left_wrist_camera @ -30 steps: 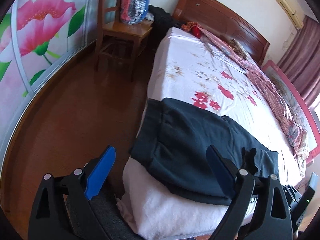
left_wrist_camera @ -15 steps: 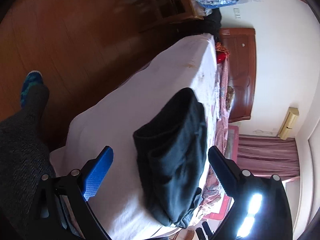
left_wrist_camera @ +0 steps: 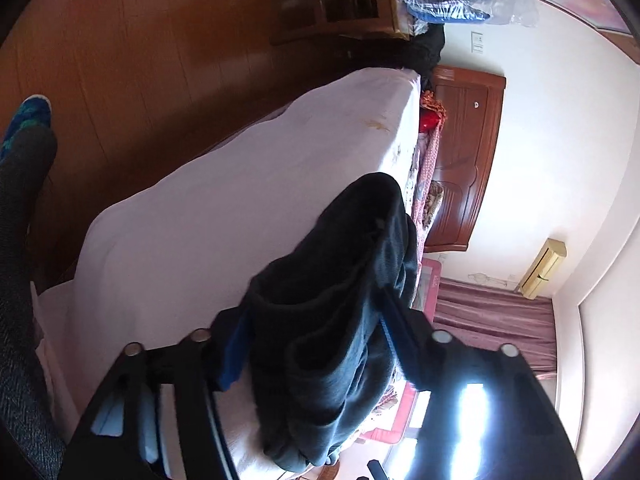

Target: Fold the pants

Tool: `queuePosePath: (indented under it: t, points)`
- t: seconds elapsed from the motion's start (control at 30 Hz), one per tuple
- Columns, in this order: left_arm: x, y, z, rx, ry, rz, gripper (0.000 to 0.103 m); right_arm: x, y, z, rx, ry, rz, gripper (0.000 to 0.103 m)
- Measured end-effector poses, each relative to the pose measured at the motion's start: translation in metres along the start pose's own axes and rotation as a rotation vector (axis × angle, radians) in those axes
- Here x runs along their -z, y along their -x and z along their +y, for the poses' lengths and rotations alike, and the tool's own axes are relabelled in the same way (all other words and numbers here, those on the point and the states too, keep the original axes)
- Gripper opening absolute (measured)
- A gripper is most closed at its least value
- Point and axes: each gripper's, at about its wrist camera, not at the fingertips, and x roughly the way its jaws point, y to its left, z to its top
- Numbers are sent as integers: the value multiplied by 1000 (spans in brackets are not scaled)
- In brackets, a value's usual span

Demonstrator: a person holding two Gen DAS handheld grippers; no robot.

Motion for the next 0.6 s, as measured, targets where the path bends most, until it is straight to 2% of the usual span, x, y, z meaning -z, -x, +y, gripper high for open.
queuePosePath:
  t: [0.1, 0.2, 0.3, 0.4, 0.5, 0.6]
  points:
    - [4, 9, -2, -14, -36, -27, 33, 1, -1, -5, -14, -22, 4, 58]
    - [7, 16, -9, -7, -62, -43, 21, 3, 1, -12, -23, -50, -7, 58]
    - [13, 25, -30, -3, -117, -71, 18, 8, 4, -22, -23, -84, -18, 58]
    - [30, 35, -71, 6, -210, -86, 18, 15, 8, -42, -27, -164, -22, 58]
    - [56, 38, -121, 29, -354, -70, 18, 29, 7, -77, -61, -330, -8, 58]
    - [91, 22, -179, 63, -512, -7, 18, 52, 10, -121, -103, -538, -14, 58]
